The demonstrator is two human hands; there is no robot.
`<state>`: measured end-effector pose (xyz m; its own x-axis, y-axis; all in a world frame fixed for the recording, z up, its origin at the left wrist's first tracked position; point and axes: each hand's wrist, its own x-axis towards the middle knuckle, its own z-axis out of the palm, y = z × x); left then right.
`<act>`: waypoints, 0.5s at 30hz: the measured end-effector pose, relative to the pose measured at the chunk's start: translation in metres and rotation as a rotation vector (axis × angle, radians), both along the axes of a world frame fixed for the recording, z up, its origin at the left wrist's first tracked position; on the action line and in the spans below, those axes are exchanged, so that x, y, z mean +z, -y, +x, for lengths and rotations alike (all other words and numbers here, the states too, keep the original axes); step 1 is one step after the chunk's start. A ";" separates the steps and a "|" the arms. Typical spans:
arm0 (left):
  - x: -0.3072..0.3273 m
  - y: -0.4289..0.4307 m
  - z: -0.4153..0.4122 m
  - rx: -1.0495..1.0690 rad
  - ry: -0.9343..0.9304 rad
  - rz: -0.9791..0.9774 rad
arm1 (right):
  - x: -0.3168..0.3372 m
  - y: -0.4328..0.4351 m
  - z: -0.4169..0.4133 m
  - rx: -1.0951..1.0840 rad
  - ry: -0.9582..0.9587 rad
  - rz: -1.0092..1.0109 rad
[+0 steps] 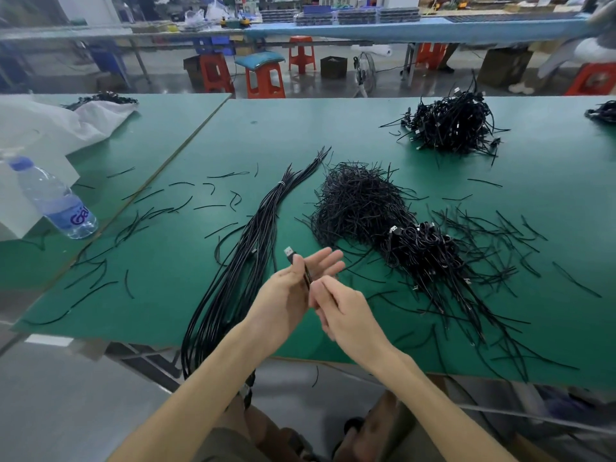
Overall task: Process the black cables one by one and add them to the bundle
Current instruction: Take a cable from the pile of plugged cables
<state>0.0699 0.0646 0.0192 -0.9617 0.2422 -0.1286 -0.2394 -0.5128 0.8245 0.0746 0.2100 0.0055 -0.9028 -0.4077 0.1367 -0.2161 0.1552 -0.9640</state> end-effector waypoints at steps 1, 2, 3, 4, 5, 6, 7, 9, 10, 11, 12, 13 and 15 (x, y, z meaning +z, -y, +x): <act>0.005 0.001 -0.002 0.036 0.039 0.092 | -0.001 0.000 -0.001 0.010 -0.023 0.038; 0.009 0.004 -0.004 0.074 0.076 0.186 | -0.001 -0.002 -0.003 0.014 -0.053 0.089; 0.014 0.008 -0.006 0.113 0.101 0.277 | -0.002 -0.006 -0.007 0.016 -0.077 0.140; 0.017 0.013 -0.008 0.144 0.108 0.356 | -0.003 -0.011 -0.011 0.013 -0.092 0.182; 0.021 0.018 -0.010 0.151 0.106 0.417 | -0.004 -0.016 -0.015 0.009 -0.104 0.215; 0.024 0.023 -0.010 0.132 0.099 0.453 | -0.004 -0.019 -0.020 0.012 -0.121 0.244; 0.026 0.026 -0.009 0.093 0.092 0.457 | -0.003 -0.022 -0.024 0.024 -0.141 0.279; 0.027 0.030 -0.005 -0.007 0.053 0.320 | 0.001 -0.024 -0.033 0.053 -0.182 0.395; 0.026 0.032 -0.003 -0.046 0.001 0.167 | 0.004 -0.024 -0.037 0.059 -0.204 0.469; 0.026 0.033 -0.001 -0.075 -0.072 -0.024 | 0.007 -0.026 -0.040 0.054 -0.221 0.534; 0.028 0.032 0.002 -0.107 -0.145 -0.217 | 0.010 -0.027 -0.043 0.039 -0.230 0.577; 0.029 0.030 0.004 -0.143 -0.198 -0.386 | 0.011 -0.028 -0.044 0.016 -0.227 0.593; 0.032 0.024 0.009 -0.204 -0.246 -0.606 | 0.011 -0.026 -0.041 -0.044 -0.186 0.566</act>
